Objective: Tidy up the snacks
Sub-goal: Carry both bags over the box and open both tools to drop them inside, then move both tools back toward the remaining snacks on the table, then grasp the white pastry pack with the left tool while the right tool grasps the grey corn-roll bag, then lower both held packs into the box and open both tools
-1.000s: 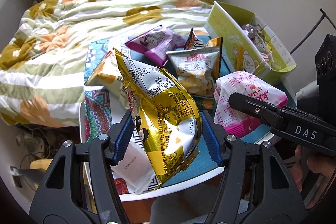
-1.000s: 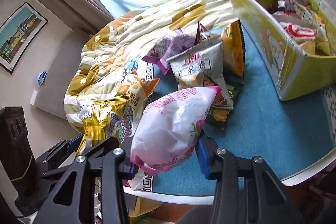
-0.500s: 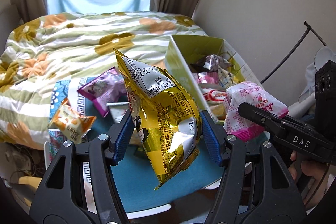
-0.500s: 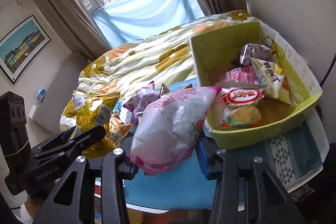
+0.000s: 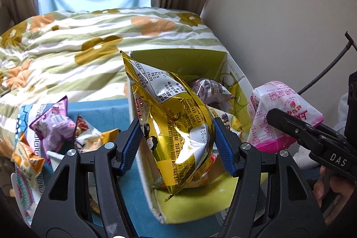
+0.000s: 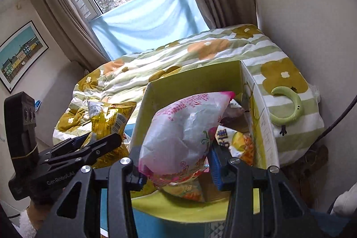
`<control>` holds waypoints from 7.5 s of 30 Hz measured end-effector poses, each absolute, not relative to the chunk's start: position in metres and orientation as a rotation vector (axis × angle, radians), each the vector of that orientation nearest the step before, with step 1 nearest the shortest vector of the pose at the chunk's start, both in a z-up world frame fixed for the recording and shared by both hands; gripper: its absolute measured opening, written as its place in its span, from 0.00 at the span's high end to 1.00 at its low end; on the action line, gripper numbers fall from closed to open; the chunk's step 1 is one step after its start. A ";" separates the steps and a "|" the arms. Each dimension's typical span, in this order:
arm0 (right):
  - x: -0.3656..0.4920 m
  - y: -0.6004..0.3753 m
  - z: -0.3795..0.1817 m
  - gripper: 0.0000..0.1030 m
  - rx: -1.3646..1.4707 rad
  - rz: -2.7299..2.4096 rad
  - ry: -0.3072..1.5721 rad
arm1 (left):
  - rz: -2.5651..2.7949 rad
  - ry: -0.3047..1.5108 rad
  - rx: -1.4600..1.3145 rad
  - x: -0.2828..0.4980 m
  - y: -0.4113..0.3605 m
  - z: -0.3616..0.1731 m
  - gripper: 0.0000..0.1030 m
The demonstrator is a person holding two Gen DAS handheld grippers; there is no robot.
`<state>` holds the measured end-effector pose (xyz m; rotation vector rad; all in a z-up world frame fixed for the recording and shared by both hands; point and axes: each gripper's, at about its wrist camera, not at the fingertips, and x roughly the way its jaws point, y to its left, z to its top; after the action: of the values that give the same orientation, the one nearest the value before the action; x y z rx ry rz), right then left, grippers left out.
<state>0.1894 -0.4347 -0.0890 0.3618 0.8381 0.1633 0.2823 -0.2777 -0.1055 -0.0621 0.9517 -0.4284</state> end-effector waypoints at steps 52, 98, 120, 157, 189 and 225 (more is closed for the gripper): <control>0.281 -0.424 -0.111 0.00 0.279 0.281 0.891 | -0.253 1.011 -0.090 0.276 -0.227 -0.119 0.01; 0.171 -0.186 -0.126 0.00 0.205 0.360 0.870 | 0.165 1.117 -0.280 0.121 0.085 -0.187 0.01; 0.190 -0.154 -0.228 0.00 0.250 0.237 0.944 | 0.149 1.279 -0.252 0.141 0.084 -0.304 0.20; 0.211 -0.137 -0.253 0.07 0.225 0.081 0.942 | -0.031 1.245 -0.112 0.167 0.082 -0.303 0.35; 0.161 -0.166 -0.158 0.41 0.293 0.198 0.840 | -0.107 1.054 -0.144 0.158 0.044 -0.189 0.37; 0.151 -0.497 -0.100 0.41 0.325 0.043 0.803 | -0.370 1.053 0.046 0.221 -0.360 -0.155 0.12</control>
<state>0.1510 -0.4971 -0.1000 0.3247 0.8034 0.0427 0.2213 -0.3596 -0.1553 0.0459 1.0533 -0.3700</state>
